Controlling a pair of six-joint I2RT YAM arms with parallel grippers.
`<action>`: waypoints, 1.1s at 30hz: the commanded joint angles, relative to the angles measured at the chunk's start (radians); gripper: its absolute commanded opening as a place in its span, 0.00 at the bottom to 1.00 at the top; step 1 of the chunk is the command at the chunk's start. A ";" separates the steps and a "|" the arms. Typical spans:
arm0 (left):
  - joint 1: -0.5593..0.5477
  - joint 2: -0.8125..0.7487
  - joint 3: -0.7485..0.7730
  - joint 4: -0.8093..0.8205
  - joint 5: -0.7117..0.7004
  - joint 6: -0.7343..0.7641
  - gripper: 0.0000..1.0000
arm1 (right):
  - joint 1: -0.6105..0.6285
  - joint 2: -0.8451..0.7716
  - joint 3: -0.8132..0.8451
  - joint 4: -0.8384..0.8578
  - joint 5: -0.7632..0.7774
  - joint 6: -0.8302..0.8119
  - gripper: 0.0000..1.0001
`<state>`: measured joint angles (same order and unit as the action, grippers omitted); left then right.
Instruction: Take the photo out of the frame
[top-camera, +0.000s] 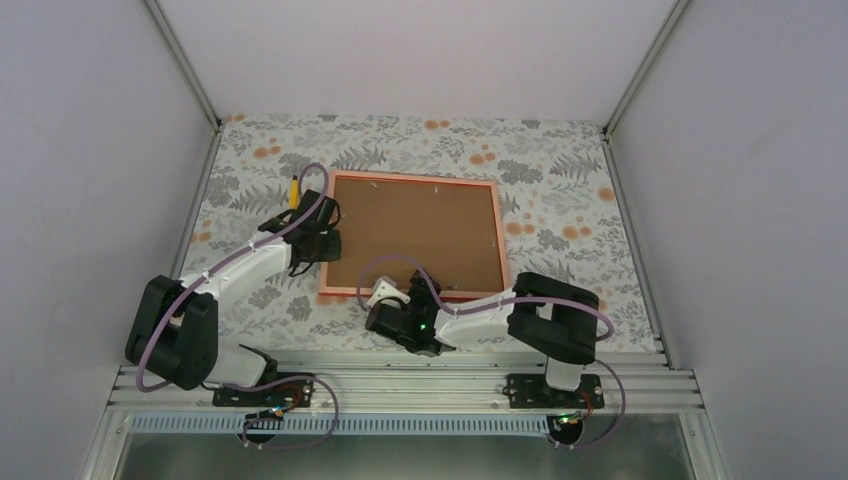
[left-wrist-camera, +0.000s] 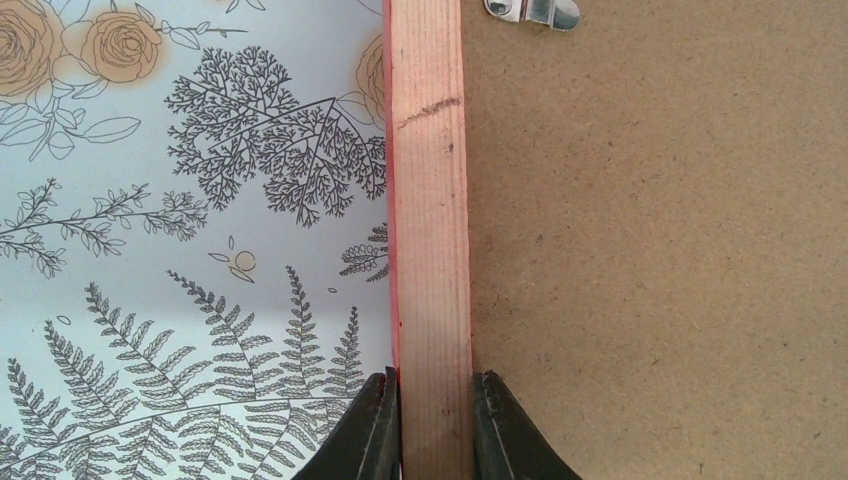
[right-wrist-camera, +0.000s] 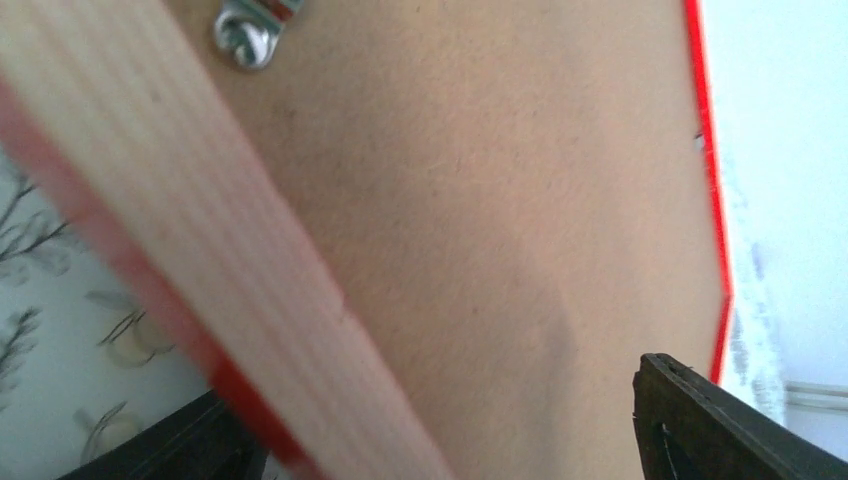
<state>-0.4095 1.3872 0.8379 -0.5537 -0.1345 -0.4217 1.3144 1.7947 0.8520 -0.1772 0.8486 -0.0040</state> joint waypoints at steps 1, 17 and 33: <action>0.004 -0.042 0.053 0.024 0.036 0.021 0.02 | 0.000 0.087 0.001 0.085 0.108 -0.084 0.81; 0.007 -0.079 0.049 0.010 0.066 0.017 0.02 | 0.001 0.141 -0.024 0.320 0.228 -0.217 0.66; 0.118 -0.167 -0.041 0.078 0.179 -0.006 0.02 | 0.000 -0.053 -0.036 0.276 0.299 -0.330 0.20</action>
<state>-0.3317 1.2636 0.8185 -0.5179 0.0032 -0.4118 1.3209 1.8088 0.8188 0.0490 1.0569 -0.4015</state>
